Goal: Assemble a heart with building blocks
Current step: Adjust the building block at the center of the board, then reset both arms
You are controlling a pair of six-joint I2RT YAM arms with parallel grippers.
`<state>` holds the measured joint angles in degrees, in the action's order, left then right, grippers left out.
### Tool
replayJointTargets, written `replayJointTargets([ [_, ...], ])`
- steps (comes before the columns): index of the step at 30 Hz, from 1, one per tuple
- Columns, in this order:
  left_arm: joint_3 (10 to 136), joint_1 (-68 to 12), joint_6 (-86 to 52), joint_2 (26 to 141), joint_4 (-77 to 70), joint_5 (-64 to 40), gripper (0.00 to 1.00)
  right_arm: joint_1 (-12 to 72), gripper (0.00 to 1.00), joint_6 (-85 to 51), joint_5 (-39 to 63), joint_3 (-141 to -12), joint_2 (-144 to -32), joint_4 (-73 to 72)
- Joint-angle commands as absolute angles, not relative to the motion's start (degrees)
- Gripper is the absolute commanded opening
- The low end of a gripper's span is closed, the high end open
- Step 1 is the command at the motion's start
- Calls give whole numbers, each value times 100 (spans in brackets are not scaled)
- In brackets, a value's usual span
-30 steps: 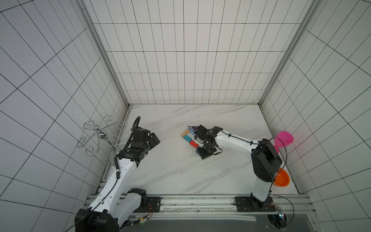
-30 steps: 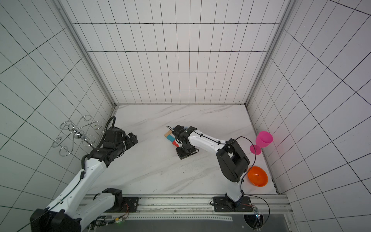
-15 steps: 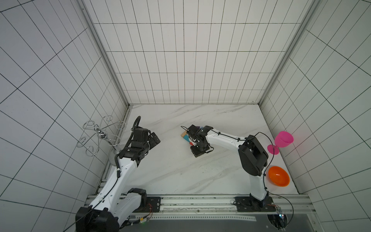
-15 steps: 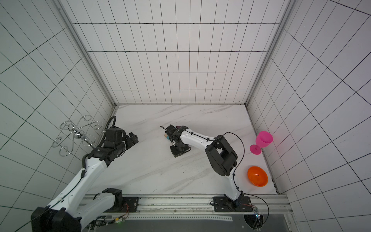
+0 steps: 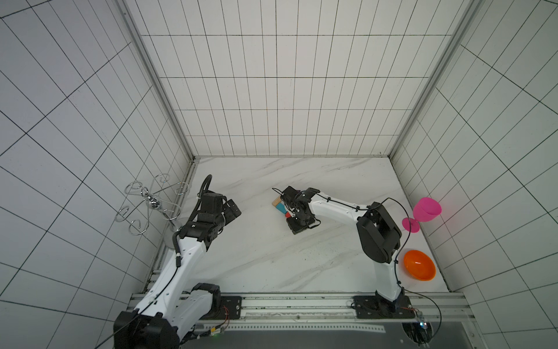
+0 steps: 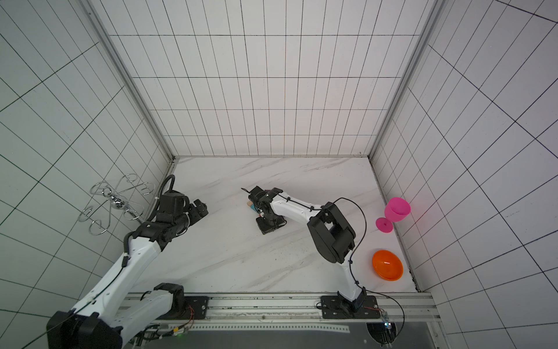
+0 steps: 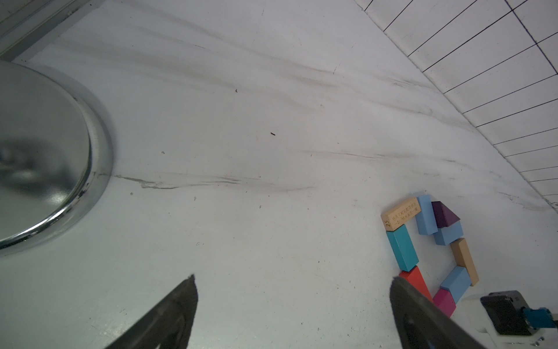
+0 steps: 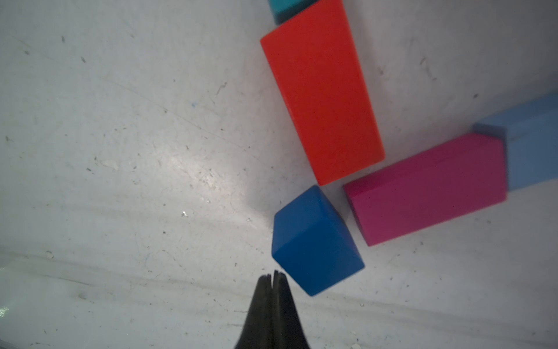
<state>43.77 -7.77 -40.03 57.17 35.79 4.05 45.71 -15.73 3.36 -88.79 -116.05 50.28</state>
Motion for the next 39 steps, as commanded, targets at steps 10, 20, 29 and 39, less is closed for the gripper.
replayJointTargets([
  [10, 4412, -627, -3049, 5168, 3284, 1902, 98, 4170, 90, -1274, 1091, -9078, -9151, 5125],
  [20, 1872, 204, -1286, 6177, -2245, 1135, 94, 1287, 99, -247, -1587, -3672, -6676, -221],
  [29, 3050, 425, -854, 8799, -3479, 528, 95, 38, 99, -8, -204, -3232, -8576, -3152],
  [39, 2492, -177, -582, 8946, -4542, 1656, 99, 38, 99, 193, 169, -2339, -8798, -4888],
])
